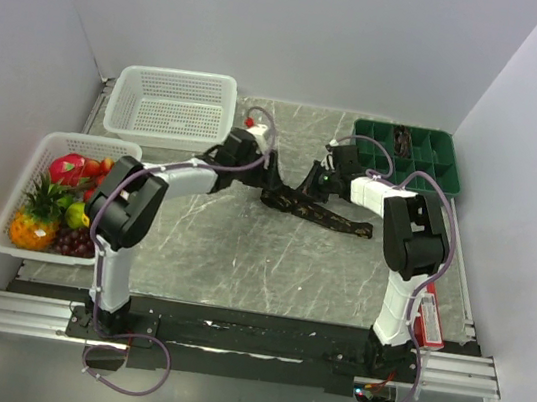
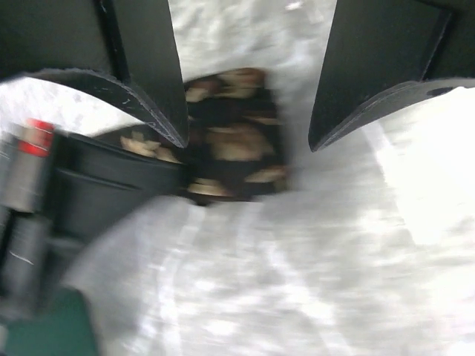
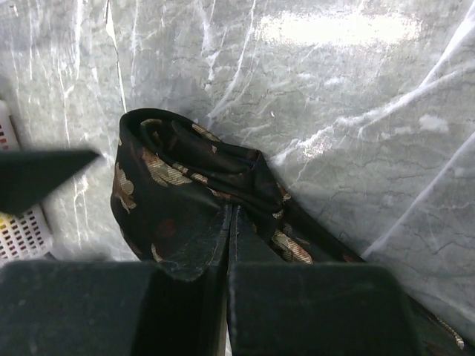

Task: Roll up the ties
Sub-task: Roll the tie at the center of the board.

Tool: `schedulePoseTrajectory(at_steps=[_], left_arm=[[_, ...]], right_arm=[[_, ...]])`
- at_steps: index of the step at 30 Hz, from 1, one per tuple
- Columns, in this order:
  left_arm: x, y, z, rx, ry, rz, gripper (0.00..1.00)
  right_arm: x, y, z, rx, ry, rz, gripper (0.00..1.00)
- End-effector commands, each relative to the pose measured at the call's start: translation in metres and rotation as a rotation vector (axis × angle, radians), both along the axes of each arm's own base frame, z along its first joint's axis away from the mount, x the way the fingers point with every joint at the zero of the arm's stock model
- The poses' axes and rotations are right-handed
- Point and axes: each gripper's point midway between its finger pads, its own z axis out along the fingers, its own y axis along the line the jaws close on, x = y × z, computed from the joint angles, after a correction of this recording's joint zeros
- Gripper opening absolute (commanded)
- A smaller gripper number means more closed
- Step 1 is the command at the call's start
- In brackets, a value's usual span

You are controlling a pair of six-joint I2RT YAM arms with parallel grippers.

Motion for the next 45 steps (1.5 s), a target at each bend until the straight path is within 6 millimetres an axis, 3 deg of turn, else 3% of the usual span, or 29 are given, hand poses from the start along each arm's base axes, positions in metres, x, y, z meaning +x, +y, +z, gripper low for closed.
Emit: schedulePoseTrajectory(at_steps=[1, 12, 19, 22, 25, 26, 29, 36, 39, 45], left_arm=[[0.012, 0.021, 0.011, -0.045, 0.040, 0.072, 0.71], [-0.004, -0.002, -0.008, -0.279, 0.174, -0.045, 0.65], [-0.013, -0.004, -0.036, -0.281, 0.262, -0.051, 0.65], [-0.017, -0.006, -0.038, -0.311, 0.275, -0.059, 0.58], [-0.018, -0.007, -0.041, -0.330, 0.279, -0.053, 0.42], [-0.017, -0.008, -0.041, -0.336, 0.278, -0.055, 0.25], [-0.014, -0.006, -0.046, -0.339, 0.282, -0.042, 0.05], [-0.009, -0.002, -0.045, -0.336, 0.265, -0.023, 0.01], [-0.003, 0.000, -0.035, -0.306, 0.238, -0.018, 0.01], [0.010, 0.017, -0.027, -0.172, 0.211, 0.044, 0.01]], right_arm=[[-0.001, 0.002, 0.000, -0.043, -0.013, 0.021, 0.00], [-0.001, 0.004, 0.002, -0.052, -0.026, 0.028, 0.00], [0.001, 0.005, 0.008, -0.053, -0.043, 0.029, 0.00], [0.001, 0.006, 0.009, -0.056, -0.046, 0.031, 0.00], [0.001, 0.007, 0.010, -0.059, -0.053, 0.037, 0.00], [0.001, 0.007, 0.010, -0.062, -0.056, 0.041, 0.00], [0.002, 0.008, 0.017, -0.058, -0.079, 0.050, 0.00], [0.000, 0.004, 0.049, -0.063, -0.160, 0.045, 0.00], [-0.003, 0.000, 0.057, -0.079, -0.182, 0.044, 0.00], [-0.011, -0.003, 0.048, -0.099, -0.165, 0.063, 0.00]])
